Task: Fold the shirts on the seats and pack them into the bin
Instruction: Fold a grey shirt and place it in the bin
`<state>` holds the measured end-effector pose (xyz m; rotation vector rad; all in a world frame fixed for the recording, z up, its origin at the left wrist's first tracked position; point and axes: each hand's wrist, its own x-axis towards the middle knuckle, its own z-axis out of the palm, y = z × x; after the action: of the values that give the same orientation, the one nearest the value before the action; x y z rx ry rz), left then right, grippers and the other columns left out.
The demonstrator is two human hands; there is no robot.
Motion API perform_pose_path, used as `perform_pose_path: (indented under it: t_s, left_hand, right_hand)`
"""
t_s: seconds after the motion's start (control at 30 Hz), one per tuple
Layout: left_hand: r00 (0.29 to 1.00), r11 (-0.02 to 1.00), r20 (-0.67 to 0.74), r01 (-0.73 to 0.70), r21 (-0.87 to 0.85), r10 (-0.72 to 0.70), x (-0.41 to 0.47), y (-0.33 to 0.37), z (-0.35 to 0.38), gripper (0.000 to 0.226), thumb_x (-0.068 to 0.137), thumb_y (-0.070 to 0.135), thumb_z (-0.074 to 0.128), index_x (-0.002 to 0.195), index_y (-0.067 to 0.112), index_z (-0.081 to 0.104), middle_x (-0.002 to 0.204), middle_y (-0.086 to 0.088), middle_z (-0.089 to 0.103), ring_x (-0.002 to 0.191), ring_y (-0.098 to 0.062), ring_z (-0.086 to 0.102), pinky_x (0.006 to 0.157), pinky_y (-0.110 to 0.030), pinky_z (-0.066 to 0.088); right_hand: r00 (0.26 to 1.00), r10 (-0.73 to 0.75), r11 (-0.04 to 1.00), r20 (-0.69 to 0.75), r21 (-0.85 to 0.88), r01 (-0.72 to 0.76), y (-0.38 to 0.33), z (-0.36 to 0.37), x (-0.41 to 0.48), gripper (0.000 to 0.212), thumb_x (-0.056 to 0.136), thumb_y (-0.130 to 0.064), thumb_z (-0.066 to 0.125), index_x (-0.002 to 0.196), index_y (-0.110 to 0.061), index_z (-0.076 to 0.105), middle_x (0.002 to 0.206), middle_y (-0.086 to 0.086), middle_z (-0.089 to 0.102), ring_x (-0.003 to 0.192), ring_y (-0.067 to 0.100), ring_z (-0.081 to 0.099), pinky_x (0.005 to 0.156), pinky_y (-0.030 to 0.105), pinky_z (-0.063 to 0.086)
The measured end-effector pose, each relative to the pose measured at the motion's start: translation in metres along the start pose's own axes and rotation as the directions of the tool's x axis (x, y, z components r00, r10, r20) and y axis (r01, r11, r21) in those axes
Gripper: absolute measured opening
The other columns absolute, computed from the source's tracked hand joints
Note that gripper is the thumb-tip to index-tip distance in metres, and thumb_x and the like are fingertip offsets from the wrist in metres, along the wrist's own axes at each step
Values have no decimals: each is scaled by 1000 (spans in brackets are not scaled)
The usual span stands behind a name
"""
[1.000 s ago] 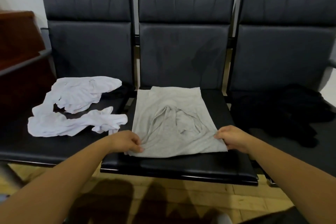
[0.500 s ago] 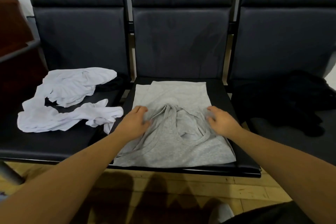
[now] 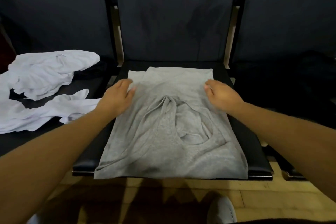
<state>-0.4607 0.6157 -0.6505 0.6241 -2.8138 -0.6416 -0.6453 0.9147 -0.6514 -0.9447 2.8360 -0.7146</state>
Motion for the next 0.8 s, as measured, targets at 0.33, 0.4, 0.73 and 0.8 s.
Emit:
perform_pose_path:
  t_s: [0.33, 0.4, 0.73, 0.8]
  left_hand:
    - [992, 978, 125, -1, 208, -25, 93, -32, 41, 57, 108, 50, 10, 161, 30, 14, 168, 14, 7, 154, -5, 2, 126, -39, -3]
    - [989, 975, 140, 18, 221, -50, 101, -43, 40, 57, 107, 50, 10, 161, 31, 14, 168, 15, 6, 154, -4, 2, 126, -41, -3]
    - [997, 997, 8, -73, -37, 73, 53, 14, 9, 42, 101, 42, 53, 93, 4, 69, 100, -15, 68, 91, -28, 63, 83, -38, 48]
    - [986, 987, 167, 49, -153, -23, 31, 47, 6, 62, 95, 59, 54, 87, 0, 68, 89, -17, 70, 82, -29, 66, 74, -37, 51]
  right_hand:
    - [993, 48, 948, 107, -317, -12, 43, 38, 109, 58, 108, -46, 15, 162, -22, 12, 169, -7, 4, 155, 10, 3, 125, 44, -3]
    - [991, 51, 947, 120, -323, -10, 54, 35, 115, 58, 108, -46, 15, 162, -23, 12, 169, -7, 4, 155, 10, 3, 125, 45, -2]
    - [998, 52, 995, -21, 87, -50, 1, 12, 75, 31, 95, -35, 63, 99, -5, 68, 95, 10, 63, 92, 25, 61, 73, 31, 47]
    - [967, 168, 985, 189, 3, -172, -17, 7, 56, 45, 92, -50, 65, 83, -6, 64, 78, 7, 59, 75, 20, 57, 58, 29, 41]
